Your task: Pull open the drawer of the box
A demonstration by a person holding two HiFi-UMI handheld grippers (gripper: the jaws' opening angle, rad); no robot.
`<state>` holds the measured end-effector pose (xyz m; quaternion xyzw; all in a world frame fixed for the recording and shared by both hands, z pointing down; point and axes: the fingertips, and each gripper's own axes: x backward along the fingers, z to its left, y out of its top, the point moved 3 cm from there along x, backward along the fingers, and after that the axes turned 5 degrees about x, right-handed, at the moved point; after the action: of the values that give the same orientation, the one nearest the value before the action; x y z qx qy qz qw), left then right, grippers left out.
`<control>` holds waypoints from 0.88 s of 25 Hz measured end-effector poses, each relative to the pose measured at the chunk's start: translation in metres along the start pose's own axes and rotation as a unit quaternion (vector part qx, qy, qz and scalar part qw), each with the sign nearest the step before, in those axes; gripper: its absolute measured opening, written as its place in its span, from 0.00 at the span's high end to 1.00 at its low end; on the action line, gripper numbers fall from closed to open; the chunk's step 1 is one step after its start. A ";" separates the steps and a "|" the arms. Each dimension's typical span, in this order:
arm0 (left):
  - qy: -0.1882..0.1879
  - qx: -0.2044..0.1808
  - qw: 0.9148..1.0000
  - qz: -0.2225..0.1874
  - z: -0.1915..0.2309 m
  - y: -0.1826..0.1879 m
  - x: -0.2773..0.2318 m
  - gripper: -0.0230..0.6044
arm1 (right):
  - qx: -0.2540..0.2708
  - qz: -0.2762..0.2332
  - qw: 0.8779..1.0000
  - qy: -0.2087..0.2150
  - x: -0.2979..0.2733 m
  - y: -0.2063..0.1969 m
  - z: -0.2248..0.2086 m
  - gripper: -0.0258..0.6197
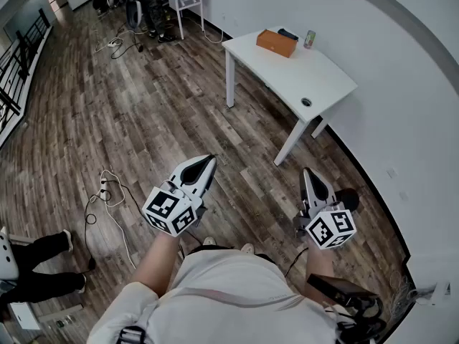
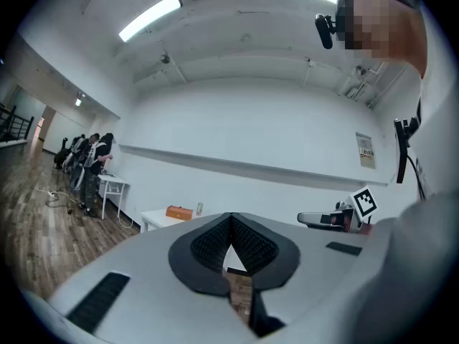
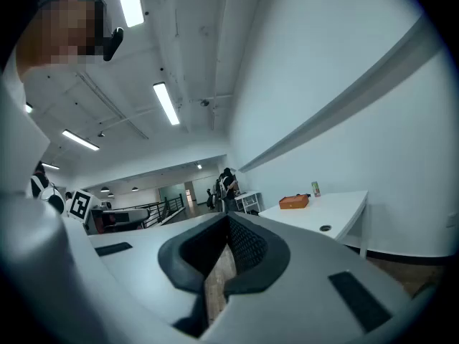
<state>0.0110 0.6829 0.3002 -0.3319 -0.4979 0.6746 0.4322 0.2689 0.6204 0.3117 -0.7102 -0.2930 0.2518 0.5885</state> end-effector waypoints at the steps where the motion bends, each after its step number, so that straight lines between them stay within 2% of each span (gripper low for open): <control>1: 0.002 -0.002 1.000 0.000 -0.003 -0.002 -0.004 0.95 | 0.002 0.002 1.000 0.000 0.001 0.000 -0.006 0.96; 8: 0.034 -0.030 0.999 -0.003 -0.023 -0.013 -0.019 0.95 | 0.003 0.013 1.000 0.020 0.007 -0.013 -0.045 0.96; 13: 0.057 -0.022 0.998 0.003 -0.022 -0.025 -0.023 0.95 | -0.012 0.019 0.999 0.038 -0.002 -0.023 -0.058 0.96; 22: 0.039 -0.010 0.999 -0.001 0.014 -0.022 -0.081 0.95 | 0.007 0.024 0.999 0.025 -0.052 -0.018 -0.094 0.96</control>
<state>0.0371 0.6068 0.3270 -0.3622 -0.4878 0.6554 0.4488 0.2962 0.5215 0.3471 -0.7192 -0.2593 0.2495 0.5943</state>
